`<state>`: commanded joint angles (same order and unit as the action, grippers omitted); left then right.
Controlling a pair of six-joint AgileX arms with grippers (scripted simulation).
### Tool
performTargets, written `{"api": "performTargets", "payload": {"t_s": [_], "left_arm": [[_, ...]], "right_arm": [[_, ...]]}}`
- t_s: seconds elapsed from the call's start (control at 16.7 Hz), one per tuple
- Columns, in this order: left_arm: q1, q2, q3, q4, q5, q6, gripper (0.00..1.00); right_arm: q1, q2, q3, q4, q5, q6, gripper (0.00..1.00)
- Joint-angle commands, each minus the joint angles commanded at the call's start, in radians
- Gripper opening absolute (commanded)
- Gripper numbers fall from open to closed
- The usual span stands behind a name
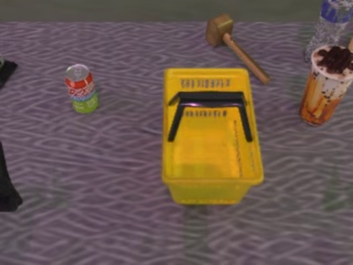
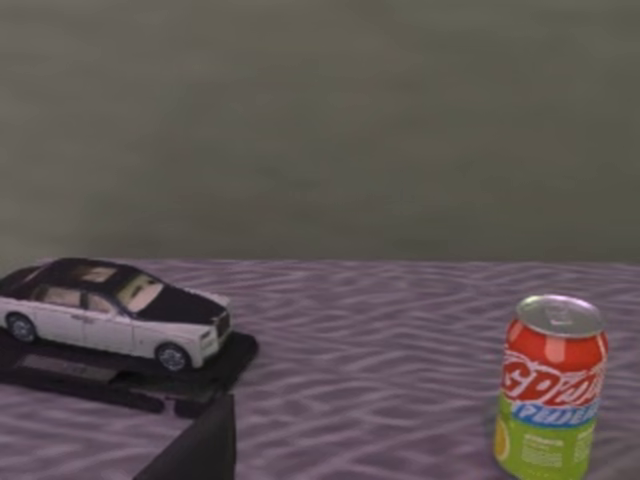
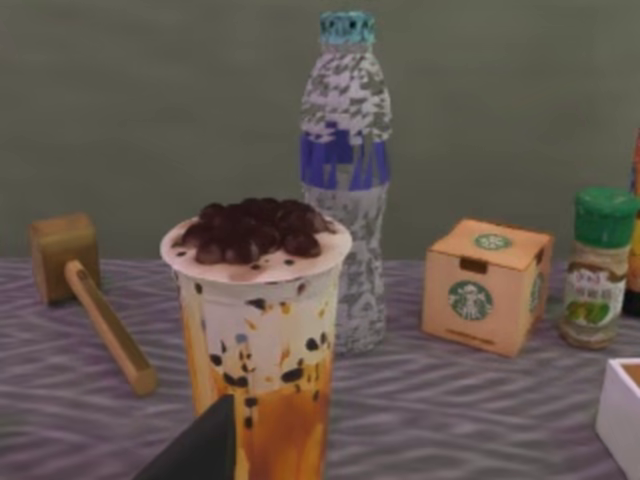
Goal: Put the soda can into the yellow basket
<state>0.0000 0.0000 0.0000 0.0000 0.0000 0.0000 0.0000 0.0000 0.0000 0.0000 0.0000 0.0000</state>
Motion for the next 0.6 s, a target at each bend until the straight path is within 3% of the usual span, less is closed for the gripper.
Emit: {"api": "performTargets", "payload": {"t_s": [0.3,0.6], "left_arm": [[-0.012,0.049,0.051,-0.032,0.009,0.015,1.00],[-0.055,0.306,0.326,-0.200,0.034,0.086,1.00]], "right_arm": [[0.000,0.000,0.000,0.000,0.000,0.000,1.00],[0.000,0.000,0.000,0.000,0.000,0.000,1.00]]}}
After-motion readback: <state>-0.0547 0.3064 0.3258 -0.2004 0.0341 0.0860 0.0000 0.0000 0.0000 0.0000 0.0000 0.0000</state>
